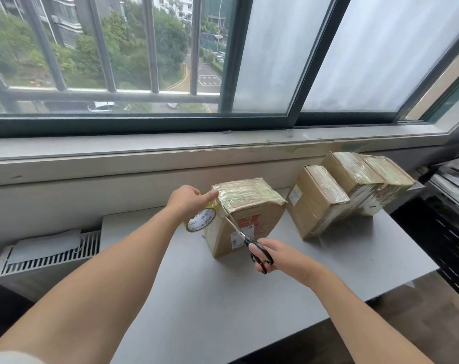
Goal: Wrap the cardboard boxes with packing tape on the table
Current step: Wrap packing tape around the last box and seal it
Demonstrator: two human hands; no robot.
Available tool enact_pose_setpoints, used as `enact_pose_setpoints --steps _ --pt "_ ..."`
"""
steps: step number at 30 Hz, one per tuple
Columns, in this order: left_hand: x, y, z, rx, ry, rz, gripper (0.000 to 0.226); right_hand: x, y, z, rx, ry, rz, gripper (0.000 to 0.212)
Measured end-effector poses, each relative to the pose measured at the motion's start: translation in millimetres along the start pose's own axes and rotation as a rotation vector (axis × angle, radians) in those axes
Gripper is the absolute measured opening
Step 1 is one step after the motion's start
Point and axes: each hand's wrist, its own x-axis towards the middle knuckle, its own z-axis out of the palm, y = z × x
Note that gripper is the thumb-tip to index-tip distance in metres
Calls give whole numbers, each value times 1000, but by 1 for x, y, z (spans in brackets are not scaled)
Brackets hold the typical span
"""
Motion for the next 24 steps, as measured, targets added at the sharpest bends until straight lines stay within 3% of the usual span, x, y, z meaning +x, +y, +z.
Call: enact_pose_setpoints --steps 7,12,17,24 --pt "-3 9 3 60 49 14 66 -14 -5 -19 -74 -24 69 64" --pt "-1 12 4 74 -7 16 65 -18 -12 -11 98 -21 1 41" --pt "-3 11 3 81 -14 18 64 4 -37 3 -155 99 46 50" --pt "-6 7 1 38 -89 43 61 17 -48 8 -89 117 69 46"
